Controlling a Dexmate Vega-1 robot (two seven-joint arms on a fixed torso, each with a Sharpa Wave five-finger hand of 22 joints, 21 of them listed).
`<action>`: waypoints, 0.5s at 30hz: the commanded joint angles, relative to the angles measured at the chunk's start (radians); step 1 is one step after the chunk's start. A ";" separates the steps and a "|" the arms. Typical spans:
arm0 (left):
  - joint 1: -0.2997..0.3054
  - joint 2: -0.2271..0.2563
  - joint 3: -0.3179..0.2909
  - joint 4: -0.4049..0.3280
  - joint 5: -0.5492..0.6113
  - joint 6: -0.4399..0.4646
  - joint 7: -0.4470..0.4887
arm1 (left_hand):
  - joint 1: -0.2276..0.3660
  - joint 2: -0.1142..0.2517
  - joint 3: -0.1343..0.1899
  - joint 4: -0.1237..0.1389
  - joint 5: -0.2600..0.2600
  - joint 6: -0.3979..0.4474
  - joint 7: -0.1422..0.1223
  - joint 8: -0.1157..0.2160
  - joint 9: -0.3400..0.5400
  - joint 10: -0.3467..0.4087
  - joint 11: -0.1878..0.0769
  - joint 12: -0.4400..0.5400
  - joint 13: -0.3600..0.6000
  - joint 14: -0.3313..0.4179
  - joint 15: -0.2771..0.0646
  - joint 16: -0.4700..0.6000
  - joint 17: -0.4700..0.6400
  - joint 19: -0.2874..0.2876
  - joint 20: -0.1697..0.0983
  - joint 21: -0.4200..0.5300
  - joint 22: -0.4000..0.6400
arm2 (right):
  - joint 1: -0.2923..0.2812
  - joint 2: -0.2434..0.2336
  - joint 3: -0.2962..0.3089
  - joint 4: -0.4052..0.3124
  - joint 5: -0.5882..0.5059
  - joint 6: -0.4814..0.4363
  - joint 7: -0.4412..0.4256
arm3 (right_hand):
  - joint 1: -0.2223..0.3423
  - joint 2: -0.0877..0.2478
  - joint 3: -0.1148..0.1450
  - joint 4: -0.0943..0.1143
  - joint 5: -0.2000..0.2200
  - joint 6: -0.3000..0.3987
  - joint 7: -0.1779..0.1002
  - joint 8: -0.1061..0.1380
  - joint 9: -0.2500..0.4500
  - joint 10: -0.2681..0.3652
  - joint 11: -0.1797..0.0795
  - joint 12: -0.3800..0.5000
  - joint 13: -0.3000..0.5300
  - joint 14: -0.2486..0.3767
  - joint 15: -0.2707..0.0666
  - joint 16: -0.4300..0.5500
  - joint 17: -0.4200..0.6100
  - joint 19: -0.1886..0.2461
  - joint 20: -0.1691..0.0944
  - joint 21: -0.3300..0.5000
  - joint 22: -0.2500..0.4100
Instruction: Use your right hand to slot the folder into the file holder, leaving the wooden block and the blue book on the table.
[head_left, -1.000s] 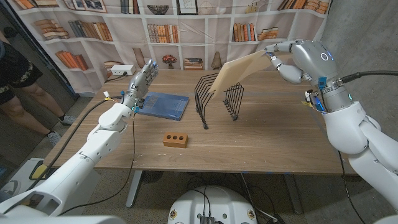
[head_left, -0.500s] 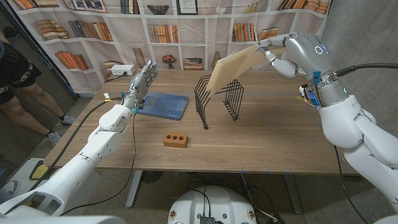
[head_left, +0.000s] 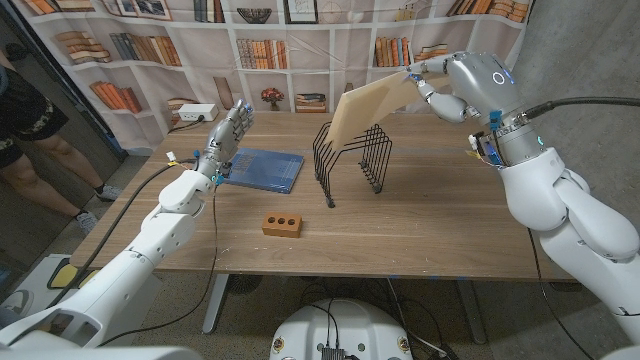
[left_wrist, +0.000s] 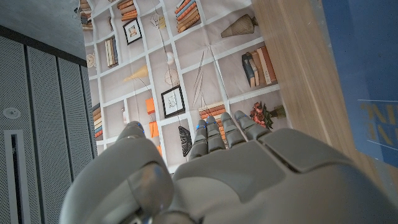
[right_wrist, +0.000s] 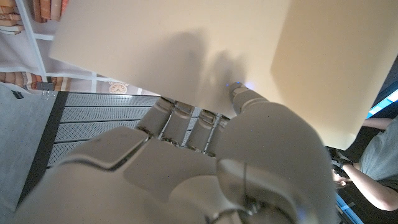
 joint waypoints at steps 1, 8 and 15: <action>-0.021 -0.003 0.005 0.029 -0.005 0.011 -0.016 | 0.004 0.001 -0.006 0.000 -0.002 0.006 0.001 -0.005 0.005 0.003 -0.001 0.000 0.006 0.011 -0.001 -0.003 0.004 0.008 -0.004 -0.002 0.003 | 0.038 -0.020 -0.060 0.011 -0.012 -0.111 0.004 | -0.009 -0.002 0.003 -0.008 -0.001 0.010 0.000 0.004 0.002 0.009 0.004 0.006 0.000 0.005 -0.119 -0.001 0.003 0.001 -0.155 0.006 0.000; -0.027 -0.004 0.006 0.034 -0.005 0.014 -0.016 | 0.004 0.001 -0.006 0.000 -0.002 0.007 0.002 -0.004 0.005 0.003 0.000 0.000 0.006 0.011 0.000 -0.003 0.004 0.008 -0.004 -0.002 0.003 | 0.014 -0.035 -0.065 0.013 -0.017 -0.148 -0.030 | -0.011 -0.002 0.004 -0.009 0.000 0.012 0.002 0.004 0.002 0.011 0.004 0.006 -0.001 0.006 -0.119 -0.001 0.003 0.002 -0.155 0.008 -0.001; -0.034 -0.006 0.010 0.037 0.000 0.013 -0.016 | 0.005 0.002 -0.006 0.001 -0.002 0.006 0.002 -0.004 0.005 0.004 0.000 0.000 0.006 0.011 0.000 -0.003 0.005 0.008 -0.004 -0.002 0.003 | -0.057 -0.041 -0.047 0.001 -0.059 -0.172 -0.104 | -0.013 -0.002 0.004 -0.010 0.000 0.011 0.000 0.003 0.003 0.012 0.004 0.007 -0.001 0.007 -0.119 -0.001 0.003 0.002 -0.155 0.009 -0.001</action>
